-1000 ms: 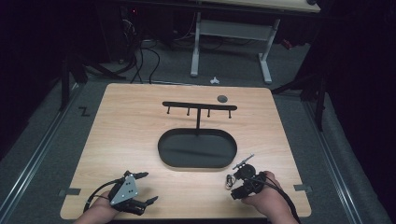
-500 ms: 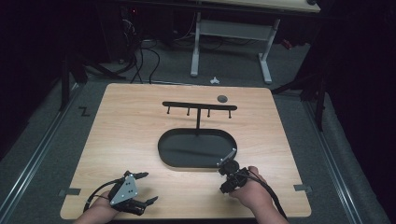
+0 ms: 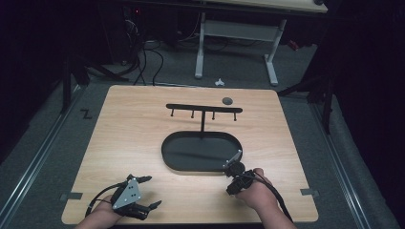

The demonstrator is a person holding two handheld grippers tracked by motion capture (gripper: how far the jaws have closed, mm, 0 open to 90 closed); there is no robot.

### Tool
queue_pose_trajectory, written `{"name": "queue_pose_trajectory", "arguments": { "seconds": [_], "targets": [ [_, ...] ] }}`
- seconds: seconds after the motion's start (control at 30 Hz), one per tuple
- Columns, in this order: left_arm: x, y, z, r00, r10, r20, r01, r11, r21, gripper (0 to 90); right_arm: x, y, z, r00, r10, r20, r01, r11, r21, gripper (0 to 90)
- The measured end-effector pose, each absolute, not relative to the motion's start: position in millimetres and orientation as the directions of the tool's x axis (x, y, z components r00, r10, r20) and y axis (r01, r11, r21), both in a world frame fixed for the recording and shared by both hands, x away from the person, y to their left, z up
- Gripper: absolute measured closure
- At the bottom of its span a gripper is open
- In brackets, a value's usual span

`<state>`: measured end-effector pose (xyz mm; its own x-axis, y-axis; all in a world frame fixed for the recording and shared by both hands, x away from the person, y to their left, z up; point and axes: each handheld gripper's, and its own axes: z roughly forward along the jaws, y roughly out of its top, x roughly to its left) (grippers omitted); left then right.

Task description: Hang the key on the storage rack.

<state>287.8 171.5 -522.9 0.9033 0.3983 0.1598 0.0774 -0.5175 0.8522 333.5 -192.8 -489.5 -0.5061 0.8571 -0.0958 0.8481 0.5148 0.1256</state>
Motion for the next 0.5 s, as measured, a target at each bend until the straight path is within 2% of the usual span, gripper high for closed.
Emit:
{"name": "queue_pose_trajectory", "arguments": {
  "seconds": [0.23,0.37,0.5],
  "targets": [
    [287.5,171.5,-522.9,0.904,0.397,0.162,0.075,-0.519,0.852,15.2,332.9,-197.0,-488.6,-0.496,0.865,-0.072,0.857,0.502,0.121,54.5],
    [288.0,171.5,-522.9,0.904,0.398,0.158,0.079,-0.517,0.852,15.1,332.4,-201.4,-488.4,-0.506,0.860,-0.068,0.851,0.511,0.121,62.5],
    [287.8,171.4,-522.9,0.903,0.398,0.159,0.078,-0.518,0.852,15.2,332.8,-202.1,-487.9,-0.506,0.859,-0.071,0.851,0.511,0.118,66.0]
  ]
}}
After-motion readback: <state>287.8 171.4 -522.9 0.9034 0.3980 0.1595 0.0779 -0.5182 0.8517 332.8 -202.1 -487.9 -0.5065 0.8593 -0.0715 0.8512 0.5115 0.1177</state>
